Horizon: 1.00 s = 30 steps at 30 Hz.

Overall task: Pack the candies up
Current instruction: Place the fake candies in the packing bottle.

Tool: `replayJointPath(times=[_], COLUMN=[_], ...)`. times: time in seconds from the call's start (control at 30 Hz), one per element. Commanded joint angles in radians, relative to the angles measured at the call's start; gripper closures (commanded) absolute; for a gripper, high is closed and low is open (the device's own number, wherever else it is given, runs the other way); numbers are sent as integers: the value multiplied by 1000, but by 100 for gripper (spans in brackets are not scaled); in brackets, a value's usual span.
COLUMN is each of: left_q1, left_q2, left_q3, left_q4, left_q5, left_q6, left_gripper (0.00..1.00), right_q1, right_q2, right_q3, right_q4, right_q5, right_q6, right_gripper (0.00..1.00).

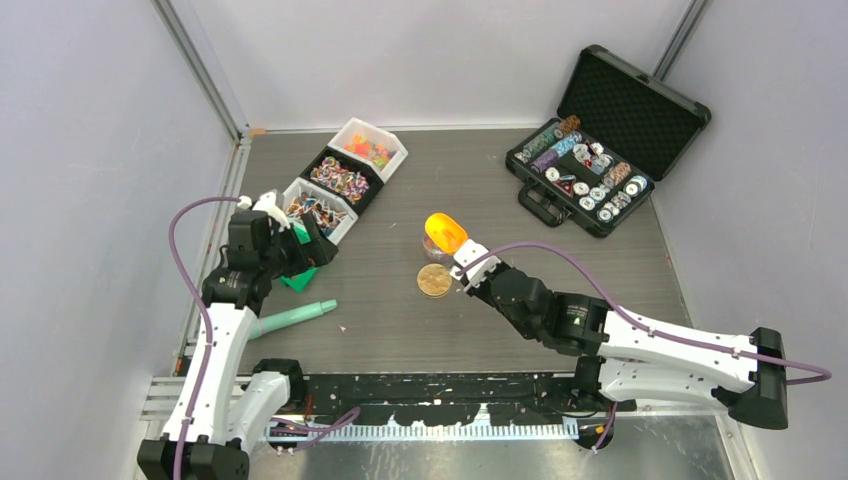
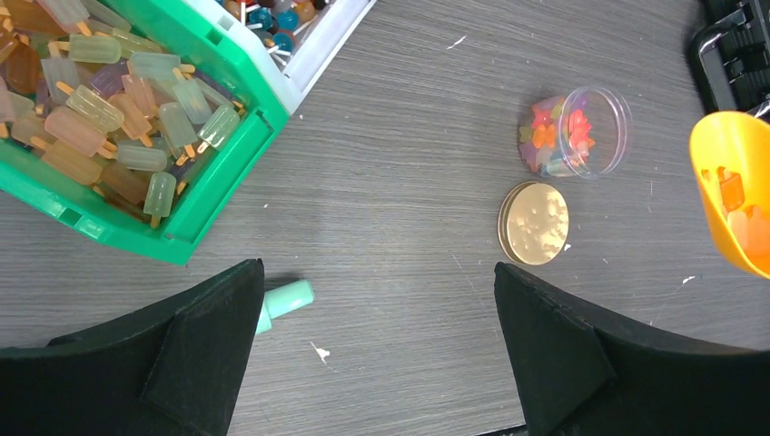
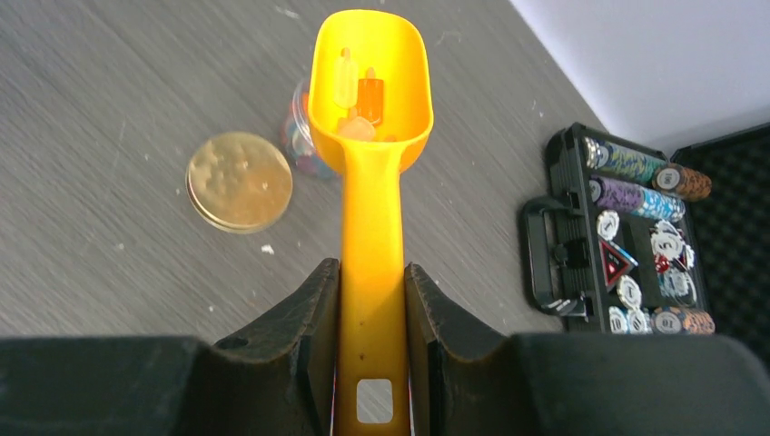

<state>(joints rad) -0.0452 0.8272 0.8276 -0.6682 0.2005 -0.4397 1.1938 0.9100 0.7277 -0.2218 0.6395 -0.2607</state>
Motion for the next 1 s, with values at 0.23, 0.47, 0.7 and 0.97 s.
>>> replayJointPath(times=[0.23, 0.47, 0.7, 0.97], left_q1=[-16, -24, -31, -38], left_q2=[-28, -35, -41, -46], left_q3=[20, 25, 30, 33], left_q4=[29, 15, 3, -12], left_q5=[-44, -72, -92, -127], left_q6=[28, 36, 47, 58], left_gripper=[0, 0, 0, 0], right_q1=[-1, -2, -13, -34], right_q2=[117, 201, 281, 351], right_q3=[212, 283, 334, 392], right_q4=[-339, -389, -443, -501], right_q5=[52, 70, 75, 54], right_q6=[35, 39, 19, 1], right_gripper=[100, 100, 100, 100])
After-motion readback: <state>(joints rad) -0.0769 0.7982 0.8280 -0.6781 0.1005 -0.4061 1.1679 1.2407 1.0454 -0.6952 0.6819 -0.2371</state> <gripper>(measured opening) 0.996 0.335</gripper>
